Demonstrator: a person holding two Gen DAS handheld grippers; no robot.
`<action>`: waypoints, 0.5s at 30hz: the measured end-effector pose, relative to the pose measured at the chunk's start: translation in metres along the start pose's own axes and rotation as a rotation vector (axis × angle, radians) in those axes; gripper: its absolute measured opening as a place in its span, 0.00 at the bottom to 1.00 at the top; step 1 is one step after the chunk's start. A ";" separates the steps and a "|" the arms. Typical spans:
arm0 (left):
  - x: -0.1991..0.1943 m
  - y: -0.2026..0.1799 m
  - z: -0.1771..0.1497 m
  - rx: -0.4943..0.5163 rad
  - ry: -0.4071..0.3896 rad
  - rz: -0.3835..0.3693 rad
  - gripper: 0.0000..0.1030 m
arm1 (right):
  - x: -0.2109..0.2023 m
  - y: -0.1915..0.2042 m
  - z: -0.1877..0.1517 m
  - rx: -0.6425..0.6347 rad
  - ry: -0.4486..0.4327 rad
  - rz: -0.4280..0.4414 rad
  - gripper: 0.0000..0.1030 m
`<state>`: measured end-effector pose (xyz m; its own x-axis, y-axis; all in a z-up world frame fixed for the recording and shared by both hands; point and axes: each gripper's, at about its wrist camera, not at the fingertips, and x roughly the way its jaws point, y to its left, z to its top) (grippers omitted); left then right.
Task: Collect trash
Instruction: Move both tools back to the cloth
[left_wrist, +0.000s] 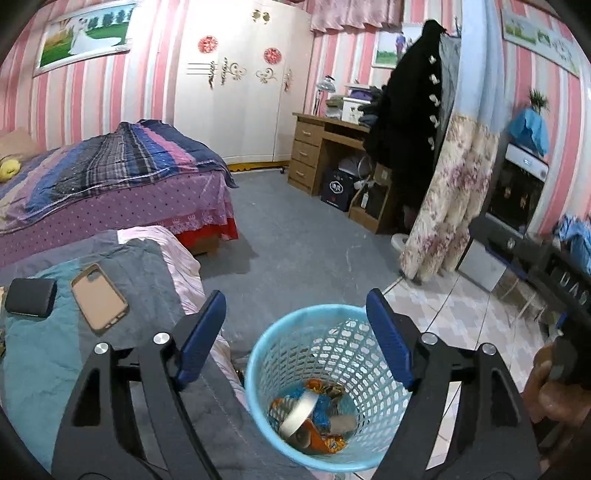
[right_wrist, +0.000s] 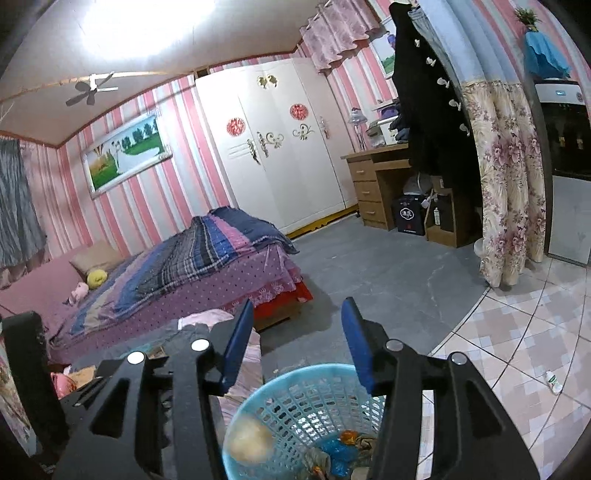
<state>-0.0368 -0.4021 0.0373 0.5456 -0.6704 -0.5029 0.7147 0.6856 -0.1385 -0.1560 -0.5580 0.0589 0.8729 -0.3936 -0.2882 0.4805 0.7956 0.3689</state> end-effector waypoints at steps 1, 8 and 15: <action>-0.004 0.005 0.001 -0.003 -0.009 0.014 0.74 | 0.001 0.003 -0.001 -0.007 0.002 0.003 0.48; -0.067 0.100 -0.001 -0.073 -0.074 0.189 0.75 | 0.002 0.028 -0.007 -0.048 0.018 0.049 0.49; -0.143 0.221 -0.027 -0.192 -0.118 0.482 0.83 | 0.009 0.074 -0.018 -0.103 0.047 0.111 0.57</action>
<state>0.0312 -0.1475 0.0560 0.8461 -0.2862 -0.4497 0.2839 0.9560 -0.0743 -0.1141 -0.4944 0.0673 0.9141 -0.2809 -0.2926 0.3683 0.8769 0.3088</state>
